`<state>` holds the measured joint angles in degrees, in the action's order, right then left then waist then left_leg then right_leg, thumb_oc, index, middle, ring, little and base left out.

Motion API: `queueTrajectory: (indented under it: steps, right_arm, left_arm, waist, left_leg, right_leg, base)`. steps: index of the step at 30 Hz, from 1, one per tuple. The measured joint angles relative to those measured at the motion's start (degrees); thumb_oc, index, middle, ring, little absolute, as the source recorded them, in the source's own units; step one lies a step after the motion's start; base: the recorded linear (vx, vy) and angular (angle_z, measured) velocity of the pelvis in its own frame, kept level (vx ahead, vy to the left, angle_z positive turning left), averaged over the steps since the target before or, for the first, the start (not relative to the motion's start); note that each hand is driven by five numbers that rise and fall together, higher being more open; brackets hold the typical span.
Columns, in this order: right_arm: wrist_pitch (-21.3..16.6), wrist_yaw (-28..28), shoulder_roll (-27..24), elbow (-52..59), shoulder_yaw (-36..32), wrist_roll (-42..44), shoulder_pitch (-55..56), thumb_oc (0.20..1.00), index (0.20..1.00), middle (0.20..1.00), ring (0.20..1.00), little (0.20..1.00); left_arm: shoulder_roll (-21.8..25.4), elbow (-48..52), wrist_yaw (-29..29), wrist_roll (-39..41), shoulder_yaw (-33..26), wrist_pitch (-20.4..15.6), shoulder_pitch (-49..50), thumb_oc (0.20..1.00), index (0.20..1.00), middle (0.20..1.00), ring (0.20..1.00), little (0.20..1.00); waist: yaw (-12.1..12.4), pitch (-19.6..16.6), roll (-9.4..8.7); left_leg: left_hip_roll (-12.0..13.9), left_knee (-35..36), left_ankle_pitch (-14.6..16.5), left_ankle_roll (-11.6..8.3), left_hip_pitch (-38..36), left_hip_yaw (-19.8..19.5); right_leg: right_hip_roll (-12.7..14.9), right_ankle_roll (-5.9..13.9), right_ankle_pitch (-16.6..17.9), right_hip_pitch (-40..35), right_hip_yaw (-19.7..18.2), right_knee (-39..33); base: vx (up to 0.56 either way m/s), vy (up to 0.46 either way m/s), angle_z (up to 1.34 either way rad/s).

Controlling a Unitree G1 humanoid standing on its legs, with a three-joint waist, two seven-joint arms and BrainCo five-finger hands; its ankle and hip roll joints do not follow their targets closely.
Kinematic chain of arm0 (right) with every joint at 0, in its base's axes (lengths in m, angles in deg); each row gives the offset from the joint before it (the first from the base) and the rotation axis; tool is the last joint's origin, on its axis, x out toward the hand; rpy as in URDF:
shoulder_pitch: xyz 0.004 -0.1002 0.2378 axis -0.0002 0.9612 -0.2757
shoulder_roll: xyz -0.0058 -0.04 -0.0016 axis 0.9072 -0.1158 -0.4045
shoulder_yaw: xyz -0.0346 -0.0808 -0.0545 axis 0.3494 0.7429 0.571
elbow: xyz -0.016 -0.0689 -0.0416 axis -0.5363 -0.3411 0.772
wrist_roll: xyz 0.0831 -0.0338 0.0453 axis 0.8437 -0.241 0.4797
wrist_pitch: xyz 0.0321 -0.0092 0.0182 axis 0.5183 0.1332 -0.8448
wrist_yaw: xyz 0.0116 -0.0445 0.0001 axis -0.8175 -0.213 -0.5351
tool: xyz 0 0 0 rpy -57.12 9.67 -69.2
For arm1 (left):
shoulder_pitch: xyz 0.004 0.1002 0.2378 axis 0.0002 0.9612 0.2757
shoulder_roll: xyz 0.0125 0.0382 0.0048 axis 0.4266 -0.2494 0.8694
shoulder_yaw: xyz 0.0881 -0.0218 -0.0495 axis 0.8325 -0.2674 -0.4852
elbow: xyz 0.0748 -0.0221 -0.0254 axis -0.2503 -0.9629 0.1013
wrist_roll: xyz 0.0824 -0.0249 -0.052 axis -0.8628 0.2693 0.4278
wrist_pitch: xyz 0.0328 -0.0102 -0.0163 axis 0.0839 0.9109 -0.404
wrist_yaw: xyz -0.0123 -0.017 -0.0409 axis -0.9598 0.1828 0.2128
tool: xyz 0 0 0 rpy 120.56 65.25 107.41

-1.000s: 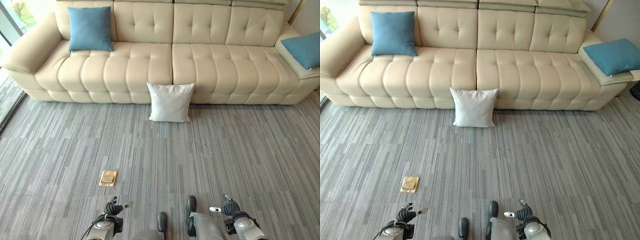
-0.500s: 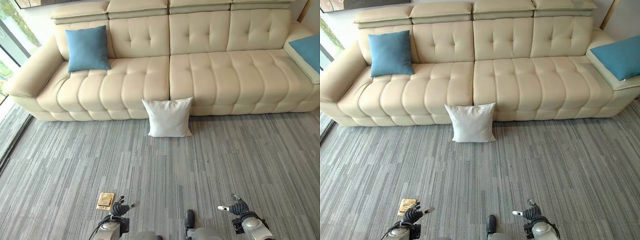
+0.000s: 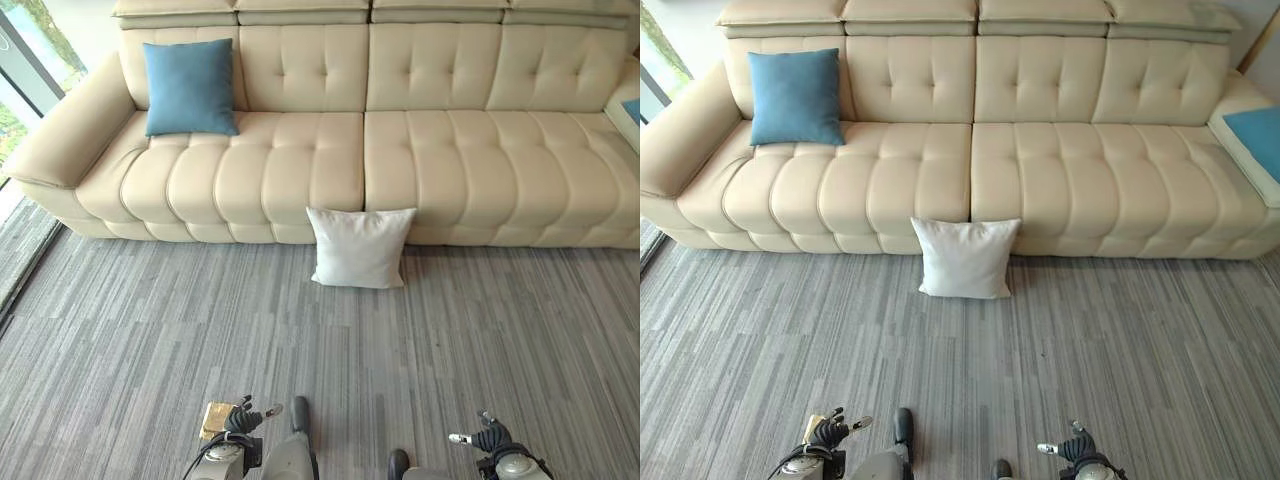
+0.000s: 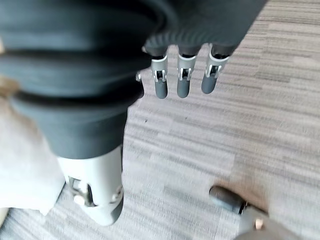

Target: Pick up all the scattered cushions and arrange them neatly on the sofa.

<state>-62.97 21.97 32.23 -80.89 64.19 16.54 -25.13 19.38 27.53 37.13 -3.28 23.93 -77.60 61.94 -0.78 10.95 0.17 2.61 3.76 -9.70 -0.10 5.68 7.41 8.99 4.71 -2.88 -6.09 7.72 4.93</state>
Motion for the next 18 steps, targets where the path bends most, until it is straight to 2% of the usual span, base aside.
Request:
queueTrajectory:
  steps: [2, 3, 4, 5, 7, 9, 11, 13, 15, 16, 17, 18]
  right_arm:
    - [0.04, -0.59, 1.23, 0.14, 0.06, -0.10, -0.96, 1.000, 1.000, 1.000, 1.000, 1.000]
    - [-0.02, -0.79, 1.89, 0.77, 0.18, -0.25, -1.13, 1.000, 1.000, 1.000, 1.000, 1.000]
    - [-0.06, -1.03, 2.40, 1.49, 0.27, -0.32, -1.26, 1.000, 1.000, 1.000, 1.000, 1.000]
    - [-0.03, -1.19, 2.51, 1.92, 0.30, -0.33, -1.30, 1.000, 1.000, 1.000, 1.000, 1.000]
    - [-0.10, -1.18, 2.47, 2.29, 0.29, -0.33, -1.68, 1.000, 1.000, 1.000, 1.000, 1.000]
    - [-0.05, -1.18, 2.42, 2.17, 0.34, -0.35, -2.16, 1.000, 1.000, 1.000, 1.000, 1.000]
    - [-0.03, -1.14, 2.31, 2.34, 0.33, -0.38, -2.51, 1.000, 1.000, 1.000, 1.000, 1.000]
    - [-0.01, -1.03, 2.34, 2.77, 0.29, -0.40, -3.20, 1.000, 1.000, 1.000, 1.000, 1.000]
    - [0.16, -0.89, 2.43, 2.59, 0.20, -0.40, -2.62, 1.000, 1.000, 1.000, 1.000, 1.000]
    - [0.17, -0.84, 2.42, 2.59, 0.06, -0.38, -2.27, 1.000, 1.000, 1.000, 1.000, 1.000]
    - [0.20, -0.69, 2.32, 2.14, -0.11, -0.38, -1.83, 1.000, 1.000, 1.000, 1.000, 1.000]
    - [0.11, -0.62, 2.13, 2.15, -0.10, -0.38, -1.10, 1.000, 1.000, 1.000, 1.000, 1.000]
  left_arm:
    - [1.27, 0.20, 0.08, -0.03, 0.12, -0.03, -0.36, 1.000, 1.000, 1.000, 1.000, 1.000]
    - [2.40, 0.25, 0.14, -0.14, 0.17, -0.05, -0.43, 1.000, 1.000, 1.000, 1.000, 1.000]
    - [3.22, 0.14, 0.19, -0.47, 0.11, 0.03, -0.37, 1.000, 1.000, 1.000, 1.000, 1.000]
    - [3.72, 0.20, 0.21, -0.61, 0.12, 0.02, -0.43, 1.000, 1.000, 1.000, 1.000, 1.000]
    - [4.33, 0.20, 0.27, -0.68, 0.14, -0.02, -0.39, 1.000, 1.000, 1.000, 1.000, 1.000]
    - [4.51, 0.23, 0.41, -0.95, 0.16, -0.03, -0.63, 1.000, 1.000, 1.000, 1.000, 1.000]
    - [4.27, 0.08, 0.65, -2.21, 0.30, 0.05, -0.61, 1.000, 1.000, 1.000, 1.000, 1.000]
    - [3.99, 0.04, 0.92, -2.23, 0.36, 0.21, -0.03, 1.000, 1.000, 1.000, 1.000, 1.000]
    - [3.97, 0.15, 1.15, -2.18, 0.34, 0.21, 0.17, 1.000, 1.000, 1.000, 1.000, 1.000]
    - [3.94, 0.19, 1.23, -2.17, 0.35, 0.20, 0.23, 1.000, 1.000, 1.000, 1.000, 1.000]
    - [3.63, 0.43, 1.47, -2.15, 0.38, 0.19, 0.65, 1.000, 1.000, 1.000, 1.000, 1.000]
    - [3.31, 0.56, 1.76, -2.16, 0.39, 0.20, 0.92, 1.000, 1.000, 1.000, 1.000, 1.000]
  waist:
    - [0.09, -0.04, 0.04]
    - [0.36, -0.10, -0.47]
    - [0.16, -0.14, -0.62]
    - [0.02, -0.16, -0.59]
    - [-0.10, -0.13, -0.63]
    - [-0.33, -0.06, -0.82]
    - [-0.72, 0.29, -1.48]
    - [-0.91, 0.47, -2.40]
    - [-1.95, 0.50, -3.59]
    - [-2.25, 0.48, -3.87]
    - [-2.48, 0.44, -3.97]
    - [-2.95, 0.26, -3.76]
  left_leg:
    - [-0.87, -0.20, 1.04, 1.50, -1.05, 0.71]
    - [-1.62, -0.31, 2.33, 3.16, -2.00, 0.89]
    - [-2.05, 0.27, 2.94, 3.68, -3.27, 0.95]
    - [-2.17, 0.77, 3.40, 4.27, -4.47, 1.15]
    - [-2.32, 0.77, 3.98, 4.22, -5.48, 1.27]
    - [-2.27, 0.78, 4.79, 4.80, -6.48, 1.28]
    - [-2.19, 0.80, 6.86, 5.38, -7.31, 1.73]
    - [-2.30, 1.13, 7.64, 4.68, -8.54, 3.03]
    - [-2.35, 1.22, 8.87, 3.34, -9.92, 2.83]
    - [-2.25, 1.22, 9.29, 2.70, -10.48, 2.82]
    - [-1.62, 1.18, 10.09, 1.32, -11.88, 2.65]
    - [-0.82, 1.21, 10.67, 0.71, -12.75, 2.54]
  right_leg:
    - [2.04, 0.85, -1.51, 5.24, -2.16, 11.89]
    - [2.59, 1.60, -2.33, 8.73, -3.20, 18.41]
    - [2.39, 1.88, -4.92, 10.51, -4.27, 21.86]
    - [2.03, 2.02, -6.09, 11.77, -4.16, 22.00]
    - [1.54, 2.36, -6.55, 13.55, -3.16, 20.48]
    - [0.84, 2.64, -6.34, 15.74, -0.90, 15.77]
    - [-0.49, 2.91, -4.41, 18.31, 0.40, 10.98]
    - [-0.77, 2.60, -0.08, 20.26, 3.50, 5.42]
    - [-0.37, 2.57, 1.65, 20.82, 6.48, 2.51]
    - [-0.45, 2.04, 2.23, 20.49, 6.66, 1.70]
    - [-1.23, 0.37, 4.12, 19.55, 6.77, 1.62]
    - [-2.04, 0.02, 5.48, 18.79, 6.78, 1.21]
  base:
    - [0.27, 0.280, -0.02]
    - [0.37, 0.300, -0.09]
    - [0.24, 0.109, -0.05]
    - [0.16, 0.058, 0.02]
    - [0.16, 0.023, 0.05]
    - [0.29, -0.004, 0.03]
    - [0.26, -0.049, -0.19]
    - [0.29, -0.122, -0.25]
    - [0.29, -0.151, -0.02]
    - [0.43, -0.226, -0.04]
    - [0.24, -0.118, -0.05]
    - [0.35, -0.180, -0.07]
